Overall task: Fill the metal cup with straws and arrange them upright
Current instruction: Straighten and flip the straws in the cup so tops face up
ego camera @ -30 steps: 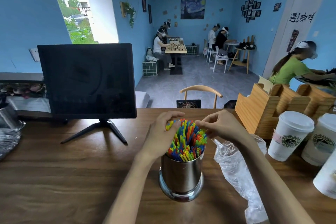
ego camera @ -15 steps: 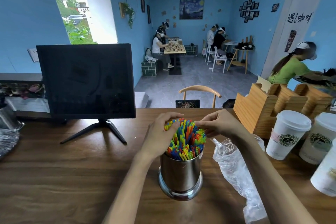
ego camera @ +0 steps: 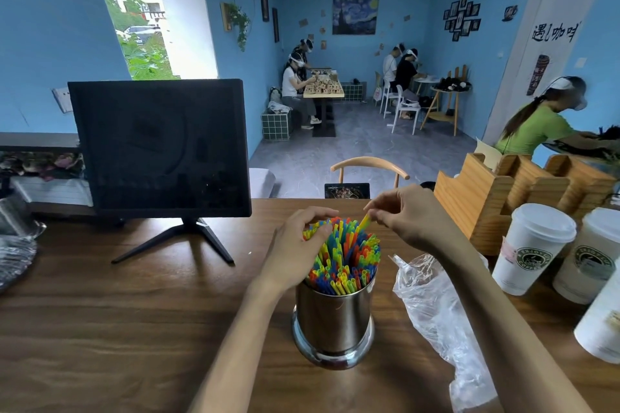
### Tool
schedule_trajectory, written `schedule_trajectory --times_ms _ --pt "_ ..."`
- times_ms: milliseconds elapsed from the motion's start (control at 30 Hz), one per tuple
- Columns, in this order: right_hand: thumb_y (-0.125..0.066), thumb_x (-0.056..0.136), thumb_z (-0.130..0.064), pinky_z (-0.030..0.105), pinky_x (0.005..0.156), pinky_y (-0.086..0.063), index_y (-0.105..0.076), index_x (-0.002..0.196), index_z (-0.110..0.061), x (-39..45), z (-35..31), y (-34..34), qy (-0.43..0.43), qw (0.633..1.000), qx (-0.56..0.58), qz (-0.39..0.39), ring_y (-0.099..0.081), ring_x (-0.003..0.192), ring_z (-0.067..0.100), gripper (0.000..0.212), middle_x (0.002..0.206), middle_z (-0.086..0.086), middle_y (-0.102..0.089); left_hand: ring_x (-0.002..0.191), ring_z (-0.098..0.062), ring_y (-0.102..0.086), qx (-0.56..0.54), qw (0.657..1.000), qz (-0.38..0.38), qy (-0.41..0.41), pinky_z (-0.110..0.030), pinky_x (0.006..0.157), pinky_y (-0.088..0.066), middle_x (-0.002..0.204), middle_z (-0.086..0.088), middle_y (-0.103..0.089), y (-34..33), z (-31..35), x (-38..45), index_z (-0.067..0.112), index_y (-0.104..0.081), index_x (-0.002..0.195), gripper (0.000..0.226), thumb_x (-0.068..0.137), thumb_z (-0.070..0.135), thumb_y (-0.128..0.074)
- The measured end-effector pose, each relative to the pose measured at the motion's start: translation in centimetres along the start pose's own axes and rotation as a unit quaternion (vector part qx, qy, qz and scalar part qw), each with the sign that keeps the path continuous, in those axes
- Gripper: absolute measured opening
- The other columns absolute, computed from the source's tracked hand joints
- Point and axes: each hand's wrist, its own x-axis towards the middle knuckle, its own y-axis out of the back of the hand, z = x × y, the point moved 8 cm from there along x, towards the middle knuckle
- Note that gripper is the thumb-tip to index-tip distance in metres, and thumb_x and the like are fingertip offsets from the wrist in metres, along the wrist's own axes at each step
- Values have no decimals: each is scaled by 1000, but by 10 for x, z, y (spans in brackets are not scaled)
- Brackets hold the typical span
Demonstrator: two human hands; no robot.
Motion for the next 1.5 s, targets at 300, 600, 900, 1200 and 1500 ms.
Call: schedule_trajectory --times_ms 300,600,900,1200,1500 --pt "-67 97 -20 9 64 -44 -75 103 -26 -36 -74 93 133 953 2 272 -58 74 -6 12 84 -25 -64 107 -5 -61 17 991 117 -65 -36 93 -51 96 22 -71 22 26 -8 38 -77 99 25 97 54 -57" --pt "-69 95 -17 9 65 -44 -75 104 -18 -74 -100 62 236 911 46 334 -56 73 -6 11 91 -15 -67 64 -12 -66 -289 951 12 110 -19 50 -46 92 -9 -79 12 46 -13 11 -74 108 53 95 57 -50" --pt "-74 90 -10 19 72 -52 -76 103 -17 -83 -69 7 191 930 108 296 -67 83 3 15 95 -11 -74 81 -14 -75 -565 808 88 141 -25 74 -62 97 -7 -78 16 35 0 6 -70 111 20 97 19 -63" --pt "-76 92 -26 28 91 -57 -64 126 -26 -35 -64 -4 119 937 275 177 -69 103 3 36 113 -12 -72 93 -23 -74 -157 979 108 -73 -47 87 -60 96 -2 -76 24 60 -3 19 -72 107 17 103 12 -57" --pt "-66 97 -11 31 79 -61 -35 150 -37 -24 -101 17 236 914 270 191 -74 88 11 67 106 -6 -74 91 0 -69 -21 993 71 -93 -31 83 -58 95 14 -74 19 68 -8 25 -70 112 27 98 42 -54"
